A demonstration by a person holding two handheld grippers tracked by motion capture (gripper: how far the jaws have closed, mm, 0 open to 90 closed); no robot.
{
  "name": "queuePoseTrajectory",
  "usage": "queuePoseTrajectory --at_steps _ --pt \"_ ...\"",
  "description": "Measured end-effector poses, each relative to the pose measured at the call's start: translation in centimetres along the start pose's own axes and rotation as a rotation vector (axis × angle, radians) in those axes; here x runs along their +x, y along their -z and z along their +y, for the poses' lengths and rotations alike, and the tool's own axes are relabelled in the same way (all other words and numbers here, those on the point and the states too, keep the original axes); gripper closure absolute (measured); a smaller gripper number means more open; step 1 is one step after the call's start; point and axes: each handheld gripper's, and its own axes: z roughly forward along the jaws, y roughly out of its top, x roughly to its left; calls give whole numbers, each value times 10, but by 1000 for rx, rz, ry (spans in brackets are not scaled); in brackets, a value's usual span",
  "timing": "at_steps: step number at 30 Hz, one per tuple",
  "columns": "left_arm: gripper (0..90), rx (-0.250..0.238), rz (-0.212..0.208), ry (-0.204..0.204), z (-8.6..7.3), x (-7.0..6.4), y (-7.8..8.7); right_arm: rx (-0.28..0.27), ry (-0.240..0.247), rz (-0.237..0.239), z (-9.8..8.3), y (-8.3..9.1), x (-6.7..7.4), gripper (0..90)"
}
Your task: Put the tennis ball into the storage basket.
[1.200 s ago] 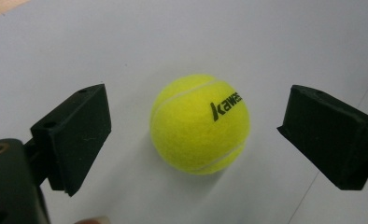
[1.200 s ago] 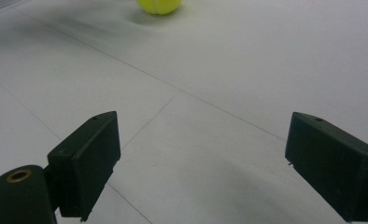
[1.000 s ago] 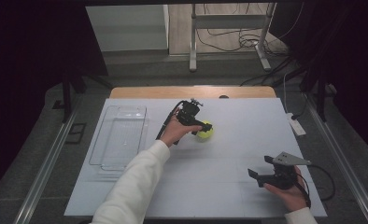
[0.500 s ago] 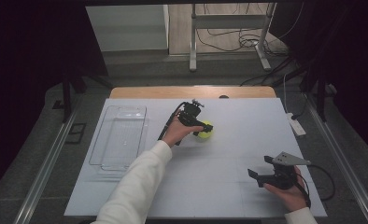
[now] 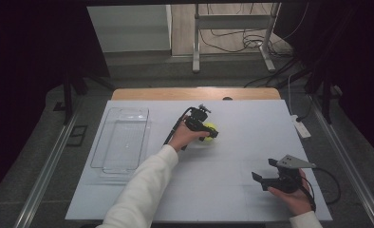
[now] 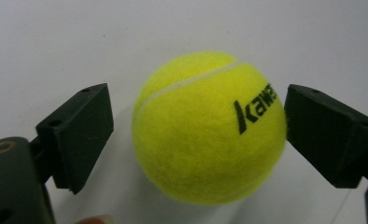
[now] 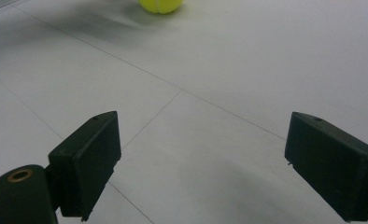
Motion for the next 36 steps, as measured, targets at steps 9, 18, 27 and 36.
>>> queuePoseTrajectory --at_steps 9,18,27,36 --pt "262 -5 3 -41 0 -4 2 -1 1 -1 0 0 0 110" --pt "265 -33 14 -49 0 -4 9 -2 -2 0 0 1 0 110" --pt "266 -65 0 -53 1 -9 20 -5 -3 -3 0 1 0 111" --pt "266 -114 -25 -91 2 -18 28 -7 -4 -2 0 1 0 111"
